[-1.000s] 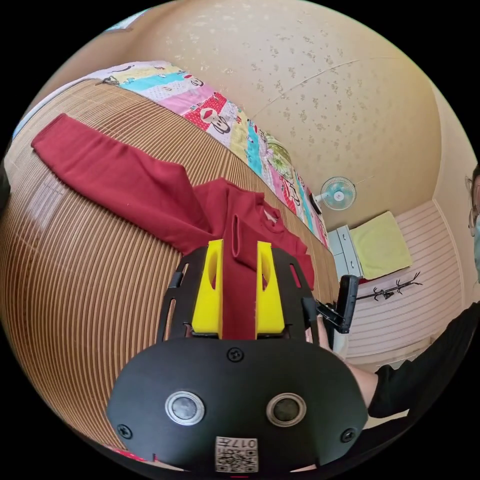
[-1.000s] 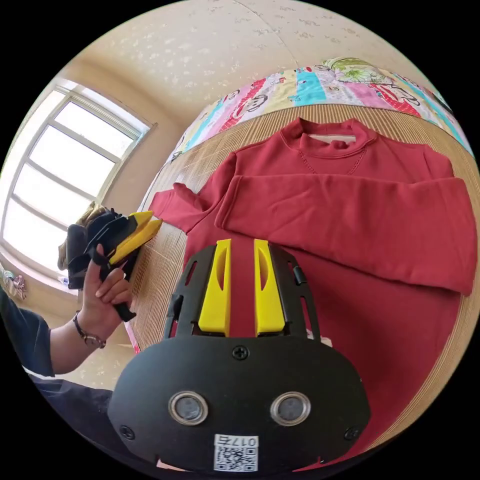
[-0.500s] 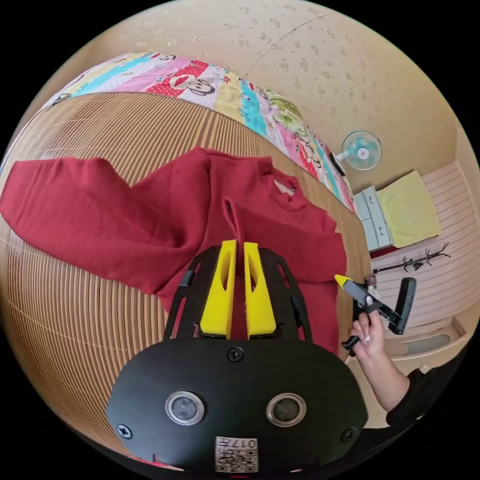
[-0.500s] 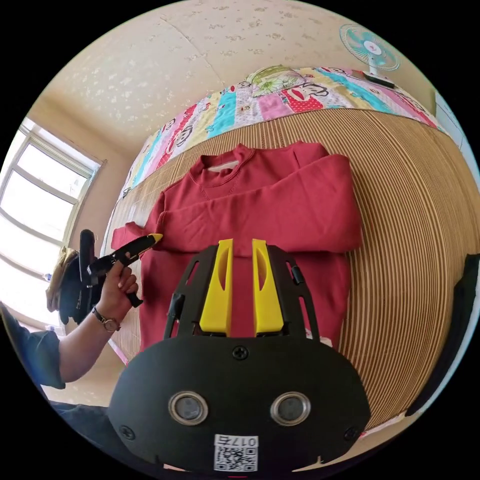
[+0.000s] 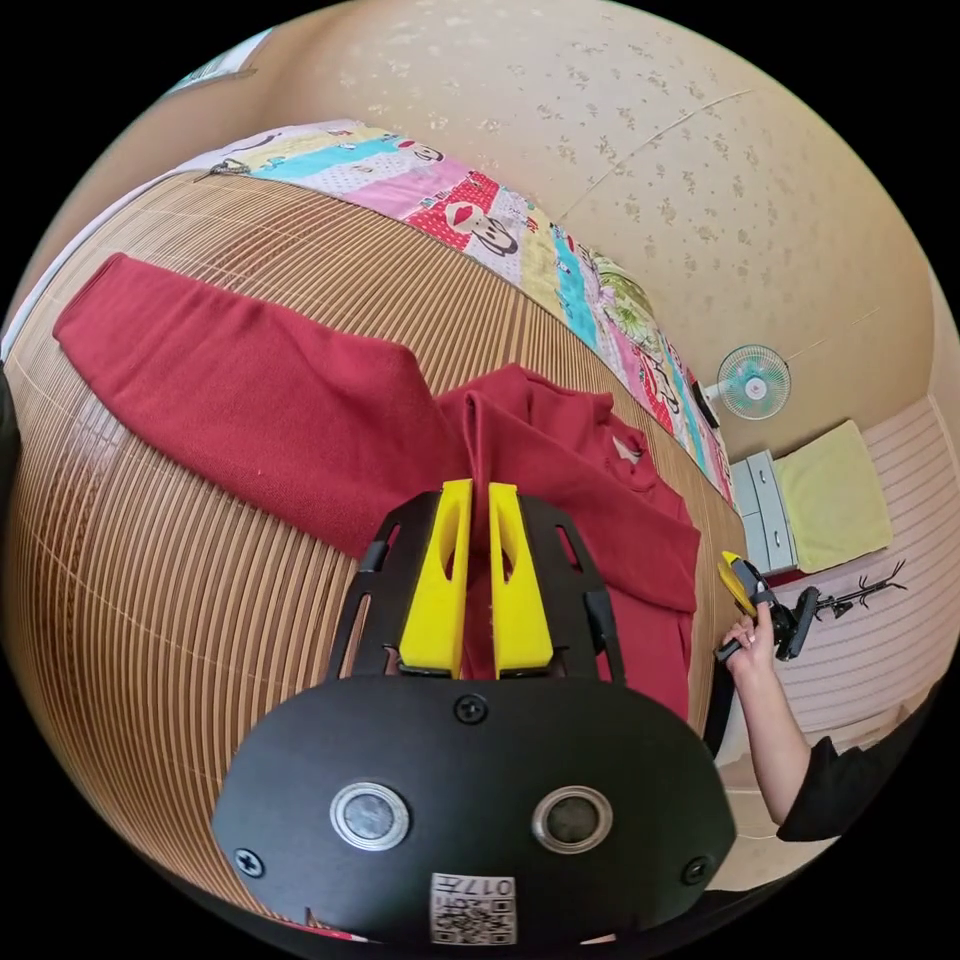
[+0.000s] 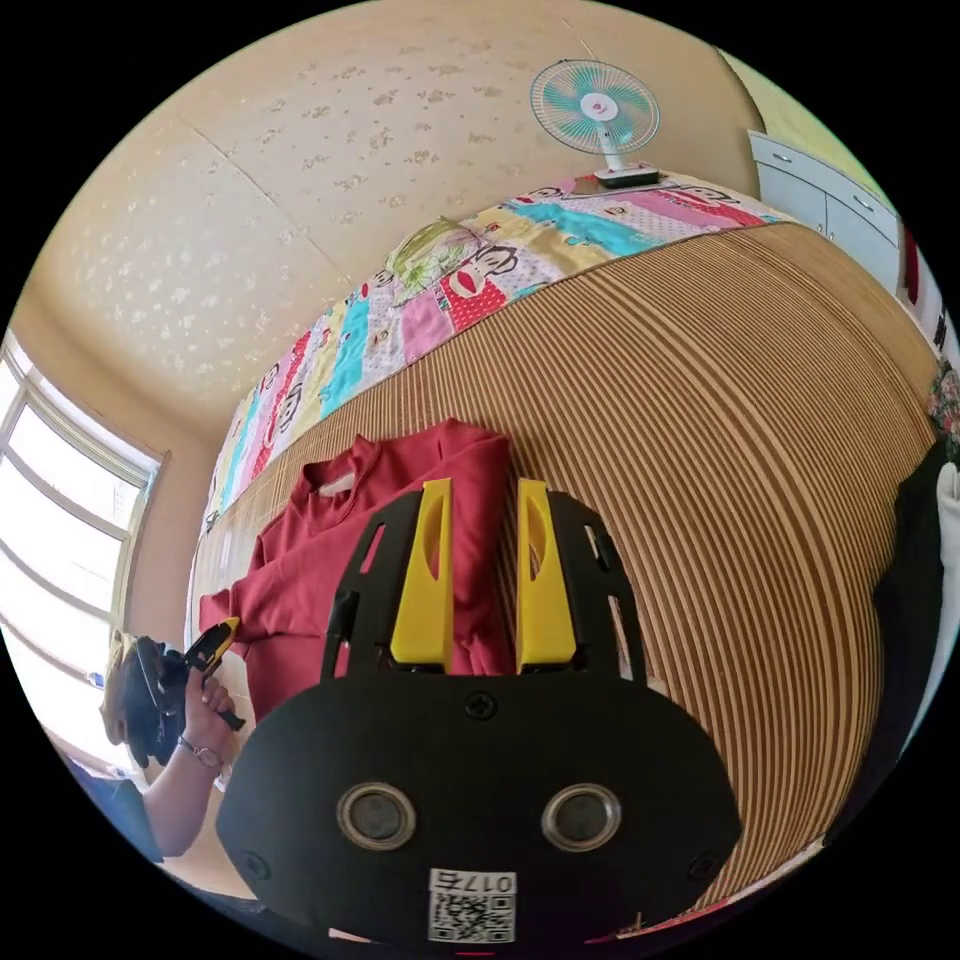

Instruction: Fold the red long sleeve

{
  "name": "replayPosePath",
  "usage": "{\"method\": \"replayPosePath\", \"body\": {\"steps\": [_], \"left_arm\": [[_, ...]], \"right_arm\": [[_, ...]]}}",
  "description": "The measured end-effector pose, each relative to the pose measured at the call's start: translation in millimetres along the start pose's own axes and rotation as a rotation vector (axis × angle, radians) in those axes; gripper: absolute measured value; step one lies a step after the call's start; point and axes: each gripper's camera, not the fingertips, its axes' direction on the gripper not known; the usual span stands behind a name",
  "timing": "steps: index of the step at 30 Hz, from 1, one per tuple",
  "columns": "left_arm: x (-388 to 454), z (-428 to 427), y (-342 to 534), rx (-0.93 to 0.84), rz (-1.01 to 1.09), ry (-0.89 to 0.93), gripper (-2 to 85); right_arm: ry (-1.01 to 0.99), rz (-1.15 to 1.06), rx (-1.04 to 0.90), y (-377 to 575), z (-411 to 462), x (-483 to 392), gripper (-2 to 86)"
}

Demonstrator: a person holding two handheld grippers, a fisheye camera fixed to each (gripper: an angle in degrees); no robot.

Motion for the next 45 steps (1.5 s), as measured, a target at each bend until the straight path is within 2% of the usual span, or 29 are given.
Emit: {"method": "replayPosePath", "body": {"steps": [5,11,14,18,20,22,27,28,30,37,40,42,45], "left_arm": [[11,-26,-19,0.083,0.013,0.048,3.6],[8,-21,-31,0.043,-0.012,0.056,3.6],[7,-13,-38,0.003,0.016,0.02,3.7],[3,-13,-48,-0.002,0.046,0.034,4.4],[-2,-21,-59,-0.017,0.045,0.073,5.6],[-5,-28,-61,-0.011,0.036,0.087,6.4],[-12,-45,-67,-0.01,0.01,0.105,7.9],[-15,-51,-67,0.006,0.004,0.101,7.9],[-22,-63,-66,0.046,-0.018,0.071,8.0],[-97,-145,-80,0.225,-0.293,-0.075,16.1],[-142,-166,-94,0.258,-0.426,-0.086,16.2],[-170,-169,-101,0.273,-0.517,-0.07,15.9],[-211,-158,-114,0.263,-0.616,0.047,14.2]], "right_arm": [[-0.159,0.064,-0.155,-54,72,48,7.1],[-0.027,-0.04,-0.083,-77,71,34,3.7],[0.058,-0.065,-0.157,-81,97,49,4.2],[-0.024,-0.025,-0.149,-86,80,73,7.7],[-0.092,-0.097,-0.113,-77,48,66,8.7],[-0.139,-0.196,-0.162,-46,15,51,9.4],[0.059,-0.296,-0.392,52,11,39,7.4],[0.102,-0.307,-0.409,66,15,45,5.8],[0.081,-0.235,-0.321,68,8,69,4.5],[0.011,0.053,-0.235,55,-10,132,3.4],[0.048,0.042,-0.228,51,-26,121,3.6],[0.068,0.021,-0.212,51,-37,110,3.5],[0.058,0.047,-0.174,49,-54,97,3.1]]}}
